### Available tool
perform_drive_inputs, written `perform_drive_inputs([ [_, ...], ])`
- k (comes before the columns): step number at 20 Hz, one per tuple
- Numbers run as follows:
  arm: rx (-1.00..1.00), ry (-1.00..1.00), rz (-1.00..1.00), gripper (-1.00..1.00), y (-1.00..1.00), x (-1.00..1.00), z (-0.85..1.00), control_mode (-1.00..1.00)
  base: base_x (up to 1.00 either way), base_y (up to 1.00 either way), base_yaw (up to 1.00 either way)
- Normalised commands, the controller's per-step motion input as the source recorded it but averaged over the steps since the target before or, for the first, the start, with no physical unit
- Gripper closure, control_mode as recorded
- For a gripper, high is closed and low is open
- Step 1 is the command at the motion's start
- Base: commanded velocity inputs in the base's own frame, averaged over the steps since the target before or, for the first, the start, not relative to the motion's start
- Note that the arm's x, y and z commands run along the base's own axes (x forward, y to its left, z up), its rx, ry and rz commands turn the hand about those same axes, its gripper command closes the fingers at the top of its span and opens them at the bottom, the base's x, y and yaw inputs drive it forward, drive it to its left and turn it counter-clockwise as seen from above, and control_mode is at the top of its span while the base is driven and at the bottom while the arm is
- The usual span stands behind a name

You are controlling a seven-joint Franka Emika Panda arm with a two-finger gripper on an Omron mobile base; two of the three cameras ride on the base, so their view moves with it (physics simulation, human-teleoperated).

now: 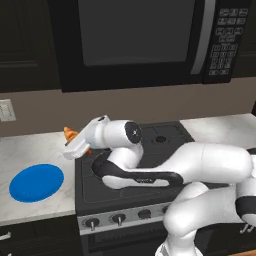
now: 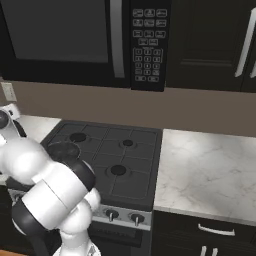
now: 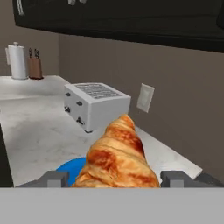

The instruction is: Pick the croissant and place it on the pan. Then turn on the stove to warm the croissant.

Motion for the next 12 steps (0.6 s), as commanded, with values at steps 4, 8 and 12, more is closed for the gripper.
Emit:
perform_drive_inputs([
  [4,0.00,0.12,-0.02,1.00,-0.77,-0.17,0.33,-1.00,0.00,0.00,0.00],
  [8,0.00,0.14,-0.04,1.00,-0.82,-0.16,0.17,-1.00,0.00,0.00,0.00],
  [12,0.00,0.12,-0.03,1.00,-0.67,-0.16,0.01,-1.00,0.00,0.00,0.00],
])
